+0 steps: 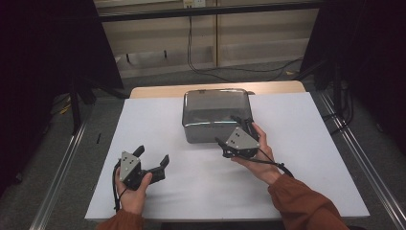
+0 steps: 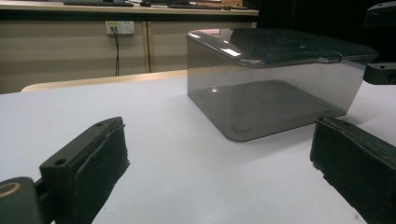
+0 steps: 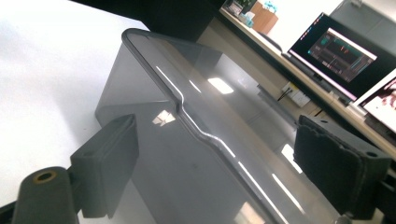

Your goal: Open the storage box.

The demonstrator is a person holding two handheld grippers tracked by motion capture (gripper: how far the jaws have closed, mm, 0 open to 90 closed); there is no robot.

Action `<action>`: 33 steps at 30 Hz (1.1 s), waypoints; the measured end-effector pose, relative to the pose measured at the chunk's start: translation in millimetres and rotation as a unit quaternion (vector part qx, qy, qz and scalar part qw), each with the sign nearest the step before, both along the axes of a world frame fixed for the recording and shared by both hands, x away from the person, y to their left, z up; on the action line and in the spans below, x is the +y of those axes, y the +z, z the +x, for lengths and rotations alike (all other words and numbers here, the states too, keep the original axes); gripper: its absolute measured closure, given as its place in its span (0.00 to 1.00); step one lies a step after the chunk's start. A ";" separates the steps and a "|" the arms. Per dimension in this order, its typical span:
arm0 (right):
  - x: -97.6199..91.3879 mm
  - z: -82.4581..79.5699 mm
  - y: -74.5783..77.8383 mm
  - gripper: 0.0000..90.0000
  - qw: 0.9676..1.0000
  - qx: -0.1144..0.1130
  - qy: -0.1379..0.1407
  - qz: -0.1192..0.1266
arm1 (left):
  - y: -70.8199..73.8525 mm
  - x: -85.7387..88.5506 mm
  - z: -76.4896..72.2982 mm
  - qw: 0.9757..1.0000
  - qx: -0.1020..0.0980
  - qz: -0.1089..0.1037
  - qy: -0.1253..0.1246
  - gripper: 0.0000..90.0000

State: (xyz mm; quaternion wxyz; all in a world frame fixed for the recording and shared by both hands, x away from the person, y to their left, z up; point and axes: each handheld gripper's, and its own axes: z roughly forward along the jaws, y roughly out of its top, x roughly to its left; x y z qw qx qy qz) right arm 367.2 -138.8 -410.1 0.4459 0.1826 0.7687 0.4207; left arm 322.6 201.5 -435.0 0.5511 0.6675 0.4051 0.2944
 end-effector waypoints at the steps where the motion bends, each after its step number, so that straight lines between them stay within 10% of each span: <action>1: 1.4 0.2 0.0 0.17 1.000 -0.007 0.002 -0.009 | -0.1 0.7 0.2 1.000 0.000 0.002 0.000 0.04; 19: 15.1 2.8 -10.1 0.37 0.984 -0.084 0.009 -0.160 | -0.6 0.9 0.6 1.000 0.002 0.006 0.001 0.04; 21: 18.5 1.9 -13.1 0.41 0.974 -0.101 0.014 -0.204 | -0.6 1.0 0.8 1.000 0.003 0.007 0.001 0.04; 33: 24.0 3.6 -22.5 0.59 0.960 -0.115 0.010 -0.256 | -0.5 1.8 0.8 1.000 0.003 0.008 0.000 0.04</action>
